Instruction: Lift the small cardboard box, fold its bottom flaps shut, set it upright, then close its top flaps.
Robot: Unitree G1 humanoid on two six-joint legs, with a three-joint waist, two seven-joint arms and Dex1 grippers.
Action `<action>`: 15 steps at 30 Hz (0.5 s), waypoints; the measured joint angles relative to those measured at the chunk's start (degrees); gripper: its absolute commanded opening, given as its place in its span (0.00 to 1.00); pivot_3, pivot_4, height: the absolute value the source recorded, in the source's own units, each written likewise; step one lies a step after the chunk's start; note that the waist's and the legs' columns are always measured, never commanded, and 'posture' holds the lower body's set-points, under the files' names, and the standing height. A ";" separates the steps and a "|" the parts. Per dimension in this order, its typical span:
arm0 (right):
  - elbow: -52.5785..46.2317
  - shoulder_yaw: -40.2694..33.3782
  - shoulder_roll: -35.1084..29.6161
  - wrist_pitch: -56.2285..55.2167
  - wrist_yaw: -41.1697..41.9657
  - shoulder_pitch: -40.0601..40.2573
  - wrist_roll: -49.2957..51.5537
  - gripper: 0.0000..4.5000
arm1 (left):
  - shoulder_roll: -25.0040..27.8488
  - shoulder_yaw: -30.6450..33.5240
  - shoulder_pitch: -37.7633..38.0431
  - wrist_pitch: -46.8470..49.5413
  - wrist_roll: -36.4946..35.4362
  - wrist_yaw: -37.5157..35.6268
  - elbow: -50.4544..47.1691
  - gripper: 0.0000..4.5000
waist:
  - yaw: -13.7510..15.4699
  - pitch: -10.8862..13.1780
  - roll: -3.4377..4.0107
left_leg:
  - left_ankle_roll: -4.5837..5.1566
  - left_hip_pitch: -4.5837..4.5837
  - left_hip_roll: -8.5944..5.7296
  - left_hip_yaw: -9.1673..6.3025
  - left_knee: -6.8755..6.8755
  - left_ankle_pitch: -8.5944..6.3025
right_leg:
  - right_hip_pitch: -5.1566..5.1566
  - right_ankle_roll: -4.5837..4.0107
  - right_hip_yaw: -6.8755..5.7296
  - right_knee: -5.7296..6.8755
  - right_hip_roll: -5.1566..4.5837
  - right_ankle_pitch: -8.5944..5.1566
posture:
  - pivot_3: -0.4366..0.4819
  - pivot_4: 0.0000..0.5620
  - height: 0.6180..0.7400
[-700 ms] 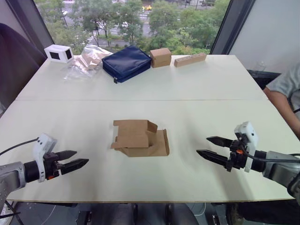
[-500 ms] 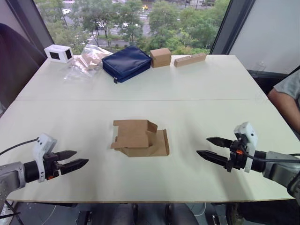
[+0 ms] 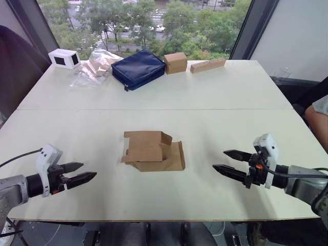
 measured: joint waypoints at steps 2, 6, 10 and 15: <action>0.58 0.20 0.00 -0.25 0.29 -0.17 -0.90 1.00 | 0.00 -0.18 -1.62 0.79 -0.01 1.07 0.08 1.00 | 0.03 0.00 0.00 | 0.00 0.00 -0.01 0.00 0.00 0.00 | 0.01 0.00 0.00 0.00 -0.01 0.00 | 0.48 0.27 1.00; 1.37 -0.42 -0.39 -1.12 1.77 0.07 -1.73 1.00 | 2.09 -0.48 -5.96 6.15 -1.55 1.44 0.86 1.00 | -0.06 0.00 0.00 | 0.00 0.00 -0.03 0.00 0.00 0.00 | -0.02 0.16 -0.03 0.01 0.00 0.09 | 0.48 0.27 1.00; 1.13 -2.35 -1.45 -3.21 2.99 2.23 -4.10 1.00 | 6.93 -2.56 -10.91 12.62 -4.84 -3.92 5.03 1.00 | -0.08 0.01 0.03 | 0.00 0.01 -0.05 0.02 0.00 0.00 | -0.01 0.15 -0.05 0.03 0.01 0.09 | 0.48 0.27 1.00; -4.41 -2.74 -2.42 -3.63 3.14 4.36 -5.48 1.00 | 10.25 -9.43 -19.74 20.19 -7.54 -12.01 13.50 1.00 | -0.14 0.02 0.03 | 0.01 0.00 -0.03 0.01 0.00 0.00 | -0.02 0.17 -0.07 0.04 0.14 0.09 | 0.48 0.27 1.00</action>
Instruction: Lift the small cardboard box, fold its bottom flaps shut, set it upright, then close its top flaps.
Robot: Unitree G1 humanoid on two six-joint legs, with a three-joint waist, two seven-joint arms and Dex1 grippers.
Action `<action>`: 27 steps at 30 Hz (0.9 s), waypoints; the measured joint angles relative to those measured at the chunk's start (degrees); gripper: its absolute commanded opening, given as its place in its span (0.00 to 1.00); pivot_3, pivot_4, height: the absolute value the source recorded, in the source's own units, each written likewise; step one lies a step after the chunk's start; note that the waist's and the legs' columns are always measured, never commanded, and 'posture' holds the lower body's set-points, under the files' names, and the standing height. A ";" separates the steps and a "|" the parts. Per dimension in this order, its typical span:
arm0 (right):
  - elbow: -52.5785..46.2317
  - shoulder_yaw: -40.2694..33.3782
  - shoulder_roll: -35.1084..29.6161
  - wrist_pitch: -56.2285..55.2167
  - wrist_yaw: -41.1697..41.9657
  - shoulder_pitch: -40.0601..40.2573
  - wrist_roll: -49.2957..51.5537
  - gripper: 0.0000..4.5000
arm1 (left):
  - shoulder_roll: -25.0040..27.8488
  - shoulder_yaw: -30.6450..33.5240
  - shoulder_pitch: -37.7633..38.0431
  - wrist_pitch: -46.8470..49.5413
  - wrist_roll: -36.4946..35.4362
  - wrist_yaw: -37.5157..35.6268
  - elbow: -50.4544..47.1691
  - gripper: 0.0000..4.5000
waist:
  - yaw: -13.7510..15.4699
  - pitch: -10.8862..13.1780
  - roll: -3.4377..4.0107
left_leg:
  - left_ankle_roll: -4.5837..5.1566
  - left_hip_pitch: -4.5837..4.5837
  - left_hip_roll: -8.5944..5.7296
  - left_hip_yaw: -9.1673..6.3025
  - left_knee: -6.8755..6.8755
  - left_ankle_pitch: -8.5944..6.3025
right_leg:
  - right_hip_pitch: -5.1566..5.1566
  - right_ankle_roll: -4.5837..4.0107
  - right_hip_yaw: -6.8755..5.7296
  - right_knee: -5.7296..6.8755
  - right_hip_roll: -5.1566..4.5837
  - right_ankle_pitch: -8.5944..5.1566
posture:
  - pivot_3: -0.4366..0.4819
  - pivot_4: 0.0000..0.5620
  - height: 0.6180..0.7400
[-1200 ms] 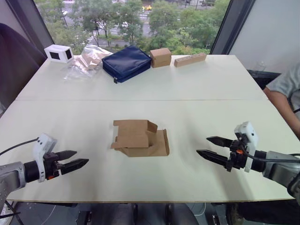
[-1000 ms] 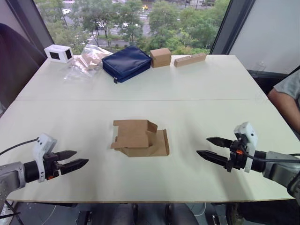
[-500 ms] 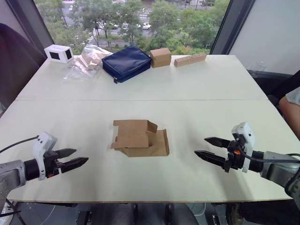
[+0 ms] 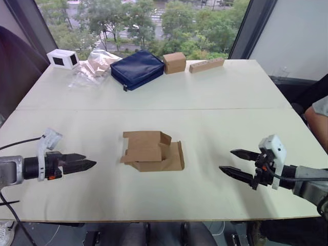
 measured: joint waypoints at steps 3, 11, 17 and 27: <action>-7.05 0.02 -0.58 2.26 -1.94 -0.67 1.87 1.00 | -1.72 -2.08 -7.82 8.96 -3.90 -0.80 3.10 1.00 | 0.06 0.00 -0.01 | 0.01 -0.01 0.00 0.00 0.05 0.00 | 0.02 0.03 -0.02 0.02 0.12 0.02 | 0.48 0.27 1.00; -18.11 3.07 -0.67 8.93 -11.30 -9.23 12.55 1.00 | -11.66 -7.39 -15.64 18.32 -6.50 1.55 5.26 1.00 | -0.13 0.00 -0.05 | 0.02 0.01 0.01 -0.04 0.12 0.01 | 0.01 0.04 -0.03 0.15 0.21 0.02 | 0.48 0.27 1.00; -20.09 6.38 0.15 11.62 -20.11 -12.92 20.13 1.00 | -17.44 -9.38 -19.19 18.49 -6.06 3.07 9.73 1.00 | -0.04 -0.01 -0.09 | 0.02 -0.02 -0.01 -0.04 0.15 0.01 | -0.01 0.05 -0.03 0.16 0.20 0.02 | 0.48 0.27 1.00; -21.21 9.20 -1.88 12.57 -30.33 -15.31 30.87 1.00 | -23.46 -13.91 -24.81 13.53 -2.45 2.06 16.37 1.00 | 0.05 -0.01 -0.09 | 0.01 -0.02 -0.01 -0.04 0.19 0.02 | 0.00 0.04 -0.03 0.17 0.22 0.02 | 0.48 0.27 1.00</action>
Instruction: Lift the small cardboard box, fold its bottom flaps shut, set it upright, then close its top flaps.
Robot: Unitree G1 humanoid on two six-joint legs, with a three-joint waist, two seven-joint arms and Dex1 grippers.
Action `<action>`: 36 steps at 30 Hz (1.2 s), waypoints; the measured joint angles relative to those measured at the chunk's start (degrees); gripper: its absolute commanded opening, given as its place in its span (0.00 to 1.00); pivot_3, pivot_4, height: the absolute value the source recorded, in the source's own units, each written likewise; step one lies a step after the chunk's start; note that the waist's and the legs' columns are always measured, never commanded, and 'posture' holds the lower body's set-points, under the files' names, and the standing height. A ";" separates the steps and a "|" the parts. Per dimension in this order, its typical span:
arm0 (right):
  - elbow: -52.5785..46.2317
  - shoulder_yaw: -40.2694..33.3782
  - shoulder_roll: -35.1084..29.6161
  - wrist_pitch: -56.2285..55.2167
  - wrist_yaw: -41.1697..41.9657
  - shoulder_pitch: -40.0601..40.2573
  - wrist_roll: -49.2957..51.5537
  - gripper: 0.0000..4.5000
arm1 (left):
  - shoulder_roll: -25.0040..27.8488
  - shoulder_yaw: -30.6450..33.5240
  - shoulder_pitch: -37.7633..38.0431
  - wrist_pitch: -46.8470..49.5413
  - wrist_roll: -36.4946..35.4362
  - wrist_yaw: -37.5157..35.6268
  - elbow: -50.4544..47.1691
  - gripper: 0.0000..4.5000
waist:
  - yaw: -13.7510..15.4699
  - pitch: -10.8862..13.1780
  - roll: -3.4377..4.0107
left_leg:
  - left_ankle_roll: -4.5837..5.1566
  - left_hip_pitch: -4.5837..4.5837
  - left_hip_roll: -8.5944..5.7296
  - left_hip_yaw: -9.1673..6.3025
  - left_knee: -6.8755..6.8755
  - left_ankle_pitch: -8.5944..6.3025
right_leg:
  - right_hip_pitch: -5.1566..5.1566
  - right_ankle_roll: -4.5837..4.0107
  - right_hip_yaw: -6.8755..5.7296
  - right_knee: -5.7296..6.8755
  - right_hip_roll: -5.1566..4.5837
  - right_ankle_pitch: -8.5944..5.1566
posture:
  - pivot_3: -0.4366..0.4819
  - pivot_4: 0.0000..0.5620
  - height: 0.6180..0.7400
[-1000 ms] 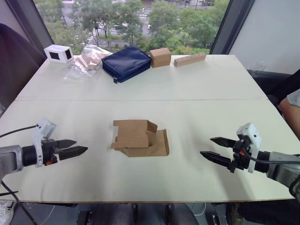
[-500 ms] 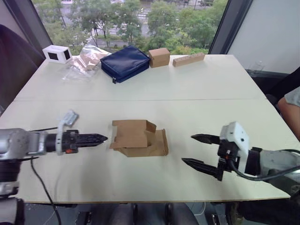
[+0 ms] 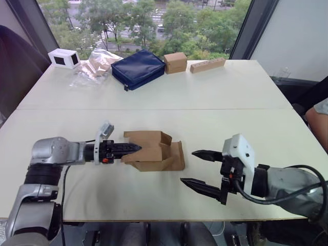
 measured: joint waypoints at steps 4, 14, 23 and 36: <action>-0.01 0.51 -0.91 -0.14 -2.12 1.55 1.38 1.00 | -1.32 -1.13 -1.59 -1.68 1.17 -0.88 2.23 1.00 | 0.03 0.00 0.00 | 0.00 -0.01 -0.02 0.01 0.00 0.00 | 0.00 0.00 0.00 0.00 0.00 0.00 | 0.48 0.27 1.00; -0.53 1.14 -1.77 -1.88 -5.32 4.28 2.70 1.00 | -3.18 -3.06 -3.45 -2.41 2.15 -3.45 4.17 0.46 | -0.01 0.00 0.00 | 0.01 -0.01 -0.02 0.01 0.00 0.00 | 0.00 0.00 0.00 0.00 0.03 0.00 | 0.48 0.27 1.00; -0.53 1.22 -3.33 -3.02 -5.66 5.89 3.43 1.00 | -3.33 -3.01 -3.36 -2.40 2.32 -4.40 4.67 0.01 | 0.04 0.00 0.00 | 0.01 -0.01 -0.02 0.01 0.01 0.00 | 0.01 0.00 -0.01 0.00 0.03 0.00 | 0.48 0.27 1.00; 8.25 -5.20 4.82 -13.86 -8.02 -0.33 8.13 1.00 | 1.08 4.05 -15.26 -18.91 5.23 -1.31 -4.93 0.01 | 0.08 0.13 -0.24 | -0.03 -0.06 -0.02 0.00 0.07 0.02 | 0.00 0.02 -0.02 -0.03 0.04 0.01 | 0.48 0.27 1.00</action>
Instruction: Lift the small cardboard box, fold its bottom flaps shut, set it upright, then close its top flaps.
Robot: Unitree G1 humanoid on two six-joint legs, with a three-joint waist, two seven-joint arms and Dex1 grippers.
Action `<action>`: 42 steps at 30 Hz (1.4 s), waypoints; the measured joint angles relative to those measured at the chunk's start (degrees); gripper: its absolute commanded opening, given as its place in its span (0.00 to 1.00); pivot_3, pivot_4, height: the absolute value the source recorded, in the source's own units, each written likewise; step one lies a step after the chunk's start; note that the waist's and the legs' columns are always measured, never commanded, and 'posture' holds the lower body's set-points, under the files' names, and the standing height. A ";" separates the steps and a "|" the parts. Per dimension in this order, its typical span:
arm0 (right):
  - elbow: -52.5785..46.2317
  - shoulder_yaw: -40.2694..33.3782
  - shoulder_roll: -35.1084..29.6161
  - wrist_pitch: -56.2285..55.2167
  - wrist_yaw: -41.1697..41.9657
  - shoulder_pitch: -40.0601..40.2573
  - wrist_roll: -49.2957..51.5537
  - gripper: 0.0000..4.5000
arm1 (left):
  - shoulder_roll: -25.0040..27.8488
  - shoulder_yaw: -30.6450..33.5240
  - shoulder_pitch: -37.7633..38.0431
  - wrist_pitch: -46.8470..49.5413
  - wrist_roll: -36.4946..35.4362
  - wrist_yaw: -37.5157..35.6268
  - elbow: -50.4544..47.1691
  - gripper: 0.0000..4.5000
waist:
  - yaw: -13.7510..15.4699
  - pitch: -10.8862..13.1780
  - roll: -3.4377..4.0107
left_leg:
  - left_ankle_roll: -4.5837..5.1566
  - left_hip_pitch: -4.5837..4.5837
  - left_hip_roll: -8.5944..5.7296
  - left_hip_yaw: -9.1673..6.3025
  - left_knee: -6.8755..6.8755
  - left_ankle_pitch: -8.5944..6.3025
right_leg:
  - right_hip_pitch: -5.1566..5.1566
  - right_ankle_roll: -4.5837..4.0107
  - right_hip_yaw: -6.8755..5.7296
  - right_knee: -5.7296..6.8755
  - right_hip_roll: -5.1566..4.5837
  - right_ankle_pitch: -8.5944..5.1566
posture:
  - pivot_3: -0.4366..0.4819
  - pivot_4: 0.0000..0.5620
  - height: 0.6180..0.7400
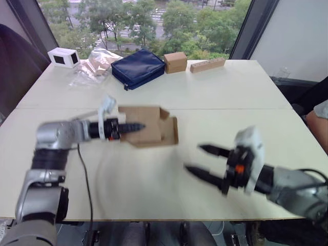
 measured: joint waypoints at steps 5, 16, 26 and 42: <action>10.32 0.24 7.15 -5.69 -3.11 -14.87 -4.24 1.00 | 1.24 0.86 -8.47 -10.67 2.96 -2.43 -1.91 0.01 | -0.31 -0.07 0.18 | 0.06 0.05 -0.04 0.13 -0.04 -0.03 | -0.02 0.02 0.02 0.02 0.00 0.01 | 0.48 0.27 1.00; 22.89 2.99 9.88 -7.02 3.84 -36.00 -14.22 0.66 | 0.35 -0.74 -15.17 -21.57 5.12 -12.40 0.42 0.00 | -0.95 -0.03 0.20 | 0.10 -0.07 -0.01 0.14 -0.05 -0.05 | -0.25 0.02 0.01 0.23 0.07 0.01 | 0.48 0.27 1.00; 23.33 3.12 9.78 -3.19 5.48 -38.75 -16.05 0.13 | -0.97 -0.94 -14.88 -18.32 3.48 -17.08 0.68 0.00 | -1.49 -0.03 0.20 | 0.11 -0.07 -0.01 0.16 -0.01 -0.05 | -0.39 0.02 0.07 0.48 0.07 0.01 | 0.48 0.27 1.00; 16.32 8.30 16.14 1.52 1.76 -38.98 -16.05 0.13 | -3.12 -1.40 -14.93 -18.21 4.69 -18.31 3.84 0.00 | -1.49 -0.03 0.20 | 0.10 -0.10 -0.02 0.19 -0.01 -0.05 | -0.51 0.01 0.13 0.61 0.06 0.00 | 0.48 0.27 1.00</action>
